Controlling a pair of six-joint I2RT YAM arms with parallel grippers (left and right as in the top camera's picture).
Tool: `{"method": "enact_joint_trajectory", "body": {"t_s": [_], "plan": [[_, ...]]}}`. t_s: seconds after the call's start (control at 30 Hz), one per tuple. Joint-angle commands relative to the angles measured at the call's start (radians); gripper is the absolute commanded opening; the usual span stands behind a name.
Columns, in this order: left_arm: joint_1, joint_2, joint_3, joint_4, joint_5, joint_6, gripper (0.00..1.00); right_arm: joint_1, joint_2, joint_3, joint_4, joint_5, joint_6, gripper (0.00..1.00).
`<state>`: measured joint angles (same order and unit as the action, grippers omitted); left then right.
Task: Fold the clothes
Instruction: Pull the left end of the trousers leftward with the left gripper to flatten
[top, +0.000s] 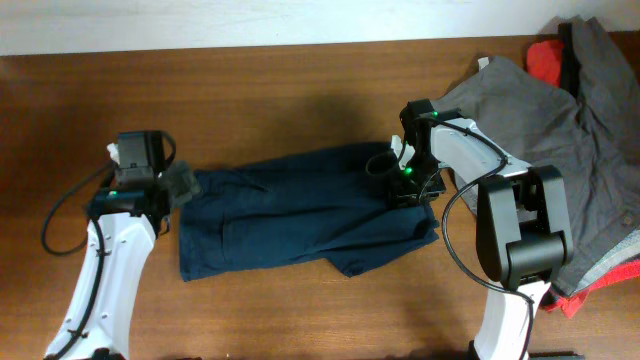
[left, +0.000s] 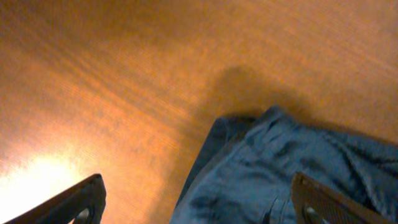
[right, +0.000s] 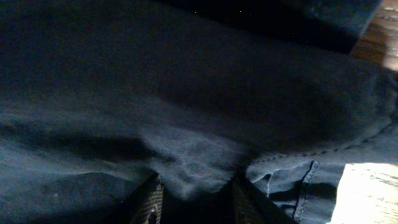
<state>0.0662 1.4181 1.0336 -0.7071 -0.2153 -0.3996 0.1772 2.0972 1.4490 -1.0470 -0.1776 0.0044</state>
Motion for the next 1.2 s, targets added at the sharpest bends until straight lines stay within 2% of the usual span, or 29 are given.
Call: {"method": "enact_joint_trajectory", "body": {"t_s": [0.0, 0.1, 0.2, 0.47, 0.57, 0.63, 0.67, 0.8, 0.87, 1.1, 1.17], "plan": [[0.041, 0.055, -0.041, -0.028, 0.153, 0.013, 0.99, -0.021, 0.058, -0.051, 0.0, 0.092, 0.012, 0.41], [0.079, 0.126, -0.09, -0.026, 0.234, 0.014, 0.99, -0.021, 0.058, -0.051, -0.002, 0.092, 0.012, 0.41], [0.105, 0.204, -0.104, -0.005, 0.337, 0.09, 0.99, -0.021, 0.058, -0.051, -0.002, 0.092, 0.012, 0.41], [0.118, 0.367, -0.104, 0.018, 0.352, 0.133, 0.99, -0.021, 0.058, -0.051, -0.002, 0.092, 0.012, 0.41], [0.118, 0.418, -0.104, 0.019, 0.406, 0.156, 0.99, -0.021, 0.058, -0.051, -0.002, 0.092, 0.012, 0.42], [0.118, 0.449, -0.104, 0.018, 0.473, 0.194, 0.92, -0.021, 0.058, -0.051, -0.002, 0.092, 0.012, 0.42], [0.118, 0.463, -0.104, 0.018, 0.483, 0.196, 0.8, -0.021, 0.058, -0.051, -0.002, 0.092, 0.012, 0.42], [0.118, 0.481, -0.104, 0.016, 0.501, 0.206, 0.66, -0.021, 0.058, -0.051, -0.002, 0.092, 0.012, 0.42], [0.118, 0.481, -0.104, 0.016, 0.575, 0.258, 0.64, -0.021, 0.058, -0.051, -0.002, 0.092, 0.012, 0.41], [0.117, 0.481, -0.105, 0.006, 0.668, 0.316, 0.65, -0.021, 0.058, -0.051, -0.002, 0.092, 0.012, 0.41], [0.117, 0.481, -0.117, 0.011, 0.733, 0.376, 0.65, -0.021, 0.058, -0.051, -0.002, 0.092, 0.012, 0.41]]}}
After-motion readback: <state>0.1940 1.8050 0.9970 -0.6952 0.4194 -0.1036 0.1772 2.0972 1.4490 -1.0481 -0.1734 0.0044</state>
